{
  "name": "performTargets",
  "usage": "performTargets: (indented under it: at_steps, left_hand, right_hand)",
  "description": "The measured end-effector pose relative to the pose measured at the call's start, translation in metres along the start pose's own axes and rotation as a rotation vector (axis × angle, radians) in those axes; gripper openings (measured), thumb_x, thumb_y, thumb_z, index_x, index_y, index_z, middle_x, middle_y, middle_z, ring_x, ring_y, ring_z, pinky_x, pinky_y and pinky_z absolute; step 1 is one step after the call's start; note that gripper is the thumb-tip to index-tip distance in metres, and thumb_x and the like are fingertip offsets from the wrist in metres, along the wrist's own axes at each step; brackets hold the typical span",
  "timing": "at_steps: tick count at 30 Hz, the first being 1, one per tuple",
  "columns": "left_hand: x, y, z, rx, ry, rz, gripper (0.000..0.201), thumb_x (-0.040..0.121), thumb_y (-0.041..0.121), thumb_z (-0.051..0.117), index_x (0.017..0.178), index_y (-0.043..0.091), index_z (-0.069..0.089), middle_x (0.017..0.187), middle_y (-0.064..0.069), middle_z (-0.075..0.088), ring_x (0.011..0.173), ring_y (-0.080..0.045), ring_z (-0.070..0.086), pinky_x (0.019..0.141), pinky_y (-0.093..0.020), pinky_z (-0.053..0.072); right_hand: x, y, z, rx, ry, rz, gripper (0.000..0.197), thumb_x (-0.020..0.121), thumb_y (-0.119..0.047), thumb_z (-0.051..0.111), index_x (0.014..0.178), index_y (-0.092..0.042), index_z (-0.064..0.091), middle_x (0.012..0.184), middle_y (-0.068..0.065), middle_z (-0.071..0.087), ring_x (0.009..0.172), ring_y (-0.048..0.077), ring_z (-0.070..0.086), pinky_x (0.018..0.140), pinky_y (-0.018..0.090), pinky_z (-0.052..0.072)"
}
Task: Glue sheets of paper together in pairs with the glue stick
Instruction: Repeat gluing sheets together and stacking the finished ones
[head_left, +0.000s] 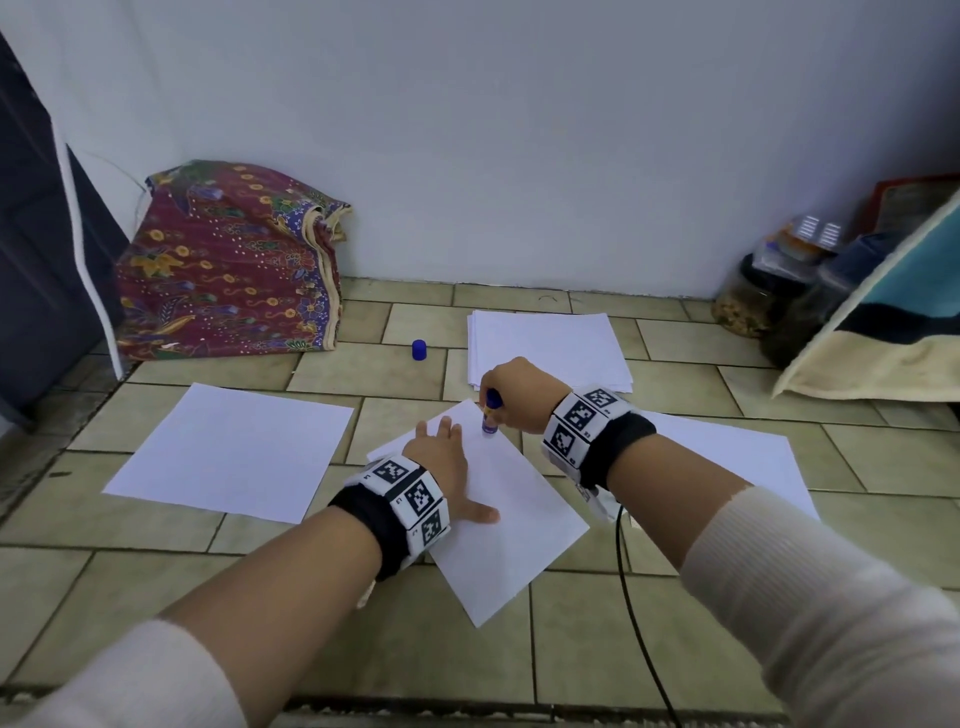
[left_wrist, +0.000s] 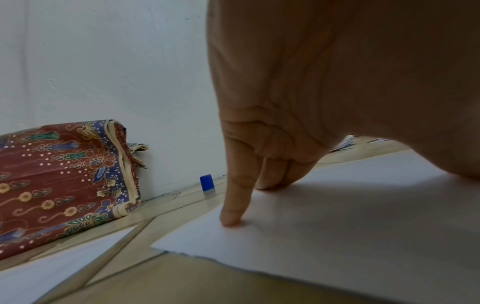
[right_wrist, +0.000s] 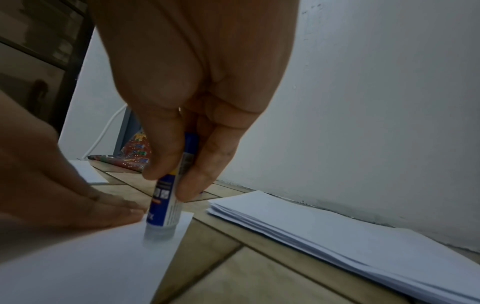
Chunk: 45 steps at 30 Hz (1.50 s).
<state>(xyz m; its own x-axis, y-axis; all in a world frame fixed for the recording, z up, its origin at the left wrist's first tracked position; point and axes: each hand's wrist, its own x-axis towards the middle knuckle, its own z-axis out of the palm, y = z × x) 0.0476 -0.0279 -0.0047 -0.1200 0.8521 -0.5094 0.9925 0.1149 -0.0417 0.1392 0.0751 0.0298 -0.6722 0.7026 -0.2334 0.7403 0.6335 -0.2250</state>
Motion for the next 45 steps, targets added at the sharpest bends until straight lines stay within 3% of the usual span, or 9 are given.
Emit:
performTargets:
  at_steps: [10, 15, 22, 24, 27, 32, 37, 42, 45]
  left_hand:
    - [0.011, -0.003, 0.008, -0.020, -0.011, -0.021, 0.126, 0.073, 0.079, 0.053, 0.150, 0.003, -0.010, 0.161, -0.010, -0.005, 0.147, -0.037, 0.000, 0.113, -0.042, 0.026]
    - [0.011, -0.002, 0.007, -0.003, -0.010, -0.016, 0.125, 0.074, 0.078, 0.052, 0.150, 0.001, -0.011, 0.161, -0.013, -0.005, 0.147, -0.038, 0.000, 0.115, -0.042, 0.019]
    - [0.014, -0.001, 0.007, 0.028, 0.002, -0.035, 0.125, 0.073, 0.078, 0.052, 0.150, 0.000, -0.008, 0.161, -0.013, -0.004, 0.146, -0.039, 0.004, 0.113, -0.043, 0.025]
    - [0.015, -0.001, 0.005, 0.052, 0.021, -0.045, 0.111, 0.083, 0.071, 0.049, 0.151, 0.001, -0.003, 0.161, -0.011, -0.001, 0.145, -0.037, 0.011, 0.110, -0.042, 0.029]
    - [0.016, -0.006, -0.004, 0.139, 0.056, 0.002, 0.062, 0.100, 0.031, 0.040, 0.150, 0.004, 0.015, 0.157, -0.008, 0.016, 0.138, -0.030, 0.032, 0.103, -0.038, 0.037]
    - [0.019, -0.025, -0.010, 0.237, 0.058, 0.069, 0.041, 0.095, 0.009, 0.045, 0.136, 0.009, 0.046, 0.136, -0.009, 0.049, 0.123, -0.025, 0.050, 0.098, -0.034, 0.046]
    - [0.018, -0.043, -0.006, 0.137, 0.139, 0.163, 0.050, 0.095, 0.024, 0.053, 0.142, 0.014, 0.038, 0.139, -0.006, 0.036, 0.129, -0.021, 0.036, 0.099, -0.035, 0.042]
    - [0.015, -0.060, 0.013, -0.021, 0.121, 0.194, 0.068, 0.094, 0.046, 0.051, 0.147, 0.013, 0.023, 0.157, -0.003, 0.009, 0.146, -0.019, 0.006, 0.114, -0.039, 0.025]
    - [0.017, -0.067, 0.021, -0.136, 0.044, 0.195, 0.074, 0.095, 0.048, 0.049, 0.150, 0.013, 0.014, 0.160, 0.002, -0.008, 0.148, -0.017, -0.007, 0.120, -0.045, 0.007]
  right_hand:
    - [-0.049, 0.012, 0.003, 0.019, -0.045, -0.005, 0.025, 0.085, -0.017, 0.068, 0.108, -0.009, 0.064, 0.108, 0.009, 0.060, 0.097, 0.026, 0.059, 0.070, 0.028, 0.044]
    - [-0.078, 0.026, 0.007, 0.035, -0.072, -0.033, 0.020, 0.084, -0.017, 0.068, 0.102, -0.009, 0.064, 0.085, 0.000, 0.052, 0.082, 0.018, 0.050, 0.055, 0.017, 0.034]
    - [-0.116, 0.045, 0.012, 0.016, -0.114, -0.063, 0.020, 0.088, -0.017, 0.065, 0.106, -0.010, 0.064, 0.085, -0.002, 0.051, 0.075, 0.014, 0.044, 0.053, 0.010, 0.030]
    - [-0.121, 0.049, 0.013, 0.004, -0.121, -0.083, 0.021, 0.087, -0.018, 0.065, 0.107, -0.011, 0.064, 0.086, -0.003, 0.054, 0.076, 0.012, 0.045, 0.056, 0.010, 0.033]
    - [-0.123, 0.054, 0.010, 0.025, -0.110, -0.065, 0.021, 0.083, -0.022, 0.070, 0.102, -0.013, 0.066, 0.090, -0.002, 0.061, 0.078, 0.011, 0.049, 0.069, 0.020, 0.045]
    - [-0.109, 0.079, 0.000, 0.612, 0.204, 0.083, 0.020, 0.074, -0.005, 0.076, 0.077, -0.014, 0.059, 0.089, 0.004, 0.071, 0.083, 0.023, 0.067, 0.079, 0.037, 0.056]
    - [-0.090, 0.068, 0.006, 1.320, 0.118, 0.272, 0.008, 0.093, -0.001, 0.050, 0.085, -0.001, 0.052, 0.084, 0.022, 0.065, 0.068, 0.028, 0.070, 0.070, 0.031, 0.060]
    - [-0.062, 0.059, 0.017, 1.487, -0.050, 0.190, 0.030, 0.102, -0.023, 0.038, 0.107, -0.004, 0.061, 0.085, 0.010, 0.065, 0.062, 0.018, 0.062, 0.061, 0.027, 0.055]
    - [-0.043, 0.044, 0.019, 1.596, -0.028, 0.094, 0.024, 0.101, -0.015, 0.040, 0.117, -0.006, 0.055, 0.097, 0.005, 0.063, 0.067, 0.014, 0.056, 0.063, 0.025, 0.052]
